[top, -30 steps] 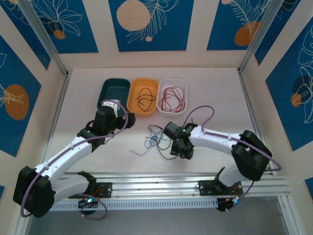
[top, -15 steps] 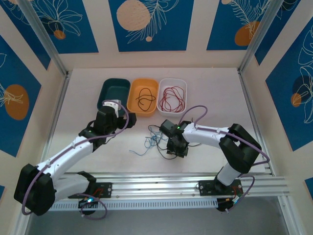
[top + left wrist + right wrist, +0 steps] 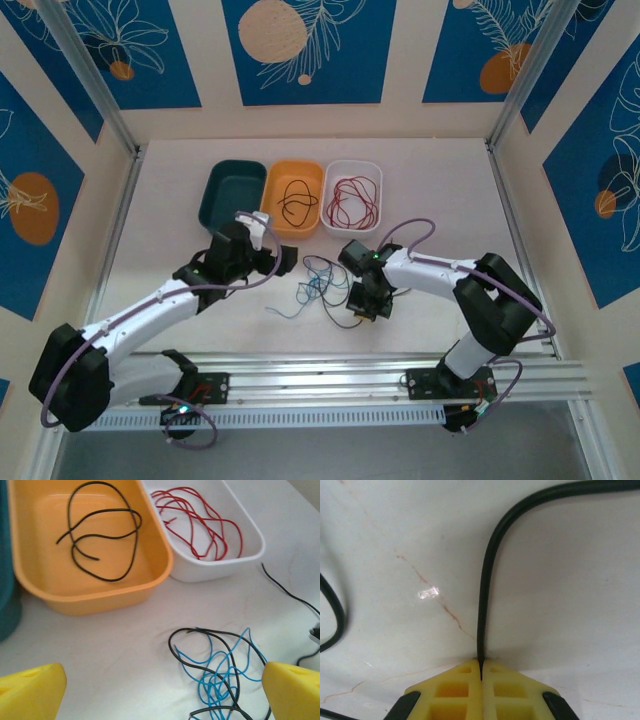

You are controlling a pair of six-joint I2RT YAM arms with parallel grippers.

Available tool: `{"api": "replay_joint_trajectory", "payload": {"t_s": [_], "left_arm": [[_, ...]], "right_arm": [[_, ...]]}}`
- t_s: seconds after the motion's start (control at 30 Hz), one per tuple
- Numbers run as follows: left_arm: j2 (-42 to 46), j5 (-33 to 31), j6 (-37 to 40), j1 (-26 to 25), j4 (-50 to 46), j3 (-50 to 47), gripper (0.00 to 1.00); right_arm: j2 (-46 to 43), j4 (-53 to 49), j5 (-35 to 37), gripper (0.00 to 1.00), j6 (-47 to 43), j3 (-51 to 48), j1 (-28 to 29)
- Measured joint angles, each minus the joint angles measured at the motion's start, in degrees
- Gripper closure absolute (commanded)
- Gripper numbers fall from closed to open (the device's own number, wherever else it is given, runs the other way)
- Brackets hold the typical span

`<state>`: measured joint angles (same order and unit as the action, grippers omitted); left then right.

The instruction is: Untangle the cables

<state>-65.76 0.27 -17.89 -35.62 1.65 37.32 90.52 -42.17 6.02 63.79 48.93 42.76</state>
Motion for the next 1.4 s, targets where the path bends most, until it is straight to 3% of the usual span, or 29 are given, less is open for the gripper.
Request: {"api": "replay_joint_trajectory", "payload": {"t_s": [0.33, 0.63, 0.83, 1.13, 1.27, 1.4], "left_arm": [[-2.4, 6.9, 4.3, -0.6, 6.2, -0.3, 0.0], [-4.9, 19.0, 13.6, -2.4, 10.2, -0.3, 0.03], [-7.1, 21.6, 12.0, -2.7, 14.8, -0.3, 0.03], [-7.1, 20.3, 5.6, -2.7, 19.8, 4.4, 0.06], [-7.1, 25.9, 5.7, -2.7, 20.9, 6.8, 0.1], [-7.2, 32.4, 9.4, -3.1, 15.8, 11.3, 0.13]], "right_arm": [[-11.0, 0.4, 3.3, 1.0, -2.3, 0.8, -2.9], [-20.4, -0.4, 4.5, 1.0, -6.5, 1.8, -3.9], [-25.5, 0.4, 4.4, 1.0, -12.0, 2.7, -3.8], [-33.4, -0.5, 3.4, 1.0, -22.9, 5.8, -3.7], [-35.2, -0.9, 3.4, 1.0, -25.5, 7.6, -3.5], [-35.1, -0.7, 3.4, 1.0, -26.8, 8.5, -2.9]]}}
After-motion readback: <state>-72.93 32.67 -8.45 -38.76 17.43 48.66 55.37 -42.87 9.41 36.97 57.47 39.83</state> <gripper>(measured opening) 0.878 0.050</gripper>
